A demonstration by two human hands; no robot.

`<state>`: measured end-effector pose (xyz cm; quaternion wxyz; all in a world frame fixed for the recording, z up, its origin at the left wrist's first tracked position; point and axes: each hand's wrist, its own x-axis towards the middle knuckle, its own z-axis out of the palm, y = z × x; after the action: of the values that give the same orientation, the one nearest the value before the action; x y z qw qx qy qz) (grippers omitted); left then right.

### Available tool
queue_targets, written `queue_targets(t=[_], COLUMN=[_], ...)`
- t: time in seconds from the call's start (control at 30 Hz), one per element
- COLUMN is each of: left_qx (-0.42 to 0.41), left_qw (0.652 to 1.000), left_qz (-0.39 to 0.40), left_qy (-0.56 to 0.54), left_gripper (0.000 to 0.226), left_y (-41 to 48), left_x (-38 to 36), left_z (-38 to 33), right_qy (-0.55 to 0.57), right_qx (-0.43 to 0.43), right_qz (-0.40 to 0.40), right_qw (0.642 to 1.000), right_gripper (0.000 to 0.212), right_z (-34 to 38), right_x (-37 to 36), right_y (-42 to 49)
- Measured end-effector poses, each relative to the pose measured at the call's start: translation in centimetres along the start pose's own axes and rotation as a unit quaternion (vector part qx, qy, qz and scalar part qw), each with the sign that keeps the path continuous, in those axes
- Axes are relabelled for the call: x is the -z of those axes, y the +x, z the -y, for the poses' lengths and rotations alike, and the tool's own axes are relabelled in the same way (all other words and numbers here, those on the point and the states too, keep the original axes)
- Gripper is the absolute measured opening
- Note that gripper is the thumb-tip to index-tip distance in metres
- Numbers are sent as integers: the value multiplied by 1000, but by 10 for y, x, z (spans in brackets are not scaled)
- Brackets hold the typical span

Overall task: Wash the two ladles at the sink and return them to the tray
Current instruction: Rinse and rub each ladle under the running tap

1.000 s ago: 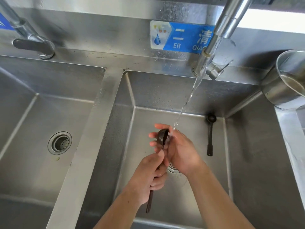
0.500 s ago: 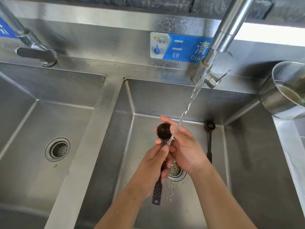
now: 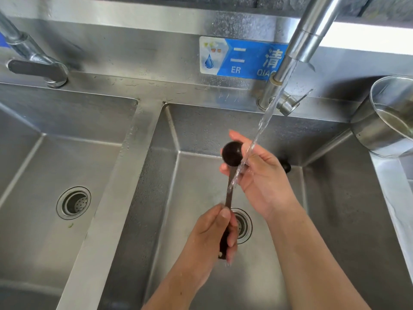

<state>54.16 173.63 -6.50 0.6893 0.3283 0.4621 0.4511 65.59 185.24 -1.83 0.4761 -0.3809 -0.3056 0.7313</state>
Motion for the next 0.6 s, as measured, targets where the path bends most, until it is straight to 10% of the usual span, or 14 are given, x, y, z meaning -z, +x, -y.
queue_targets(t=[0.6], left_qx=[-41], left_qw=[997], left_qz=[-61], left_qy=[37], left_gripper=[33], left_y=[49], left_x=[-11], left_z=[-36], right_qy=[-65], right_qx=[-5], right_qz=[-48], right_qw=[997], right_gripper=[29], right_z=[-2], right_x=[-7], right_y=[-2])
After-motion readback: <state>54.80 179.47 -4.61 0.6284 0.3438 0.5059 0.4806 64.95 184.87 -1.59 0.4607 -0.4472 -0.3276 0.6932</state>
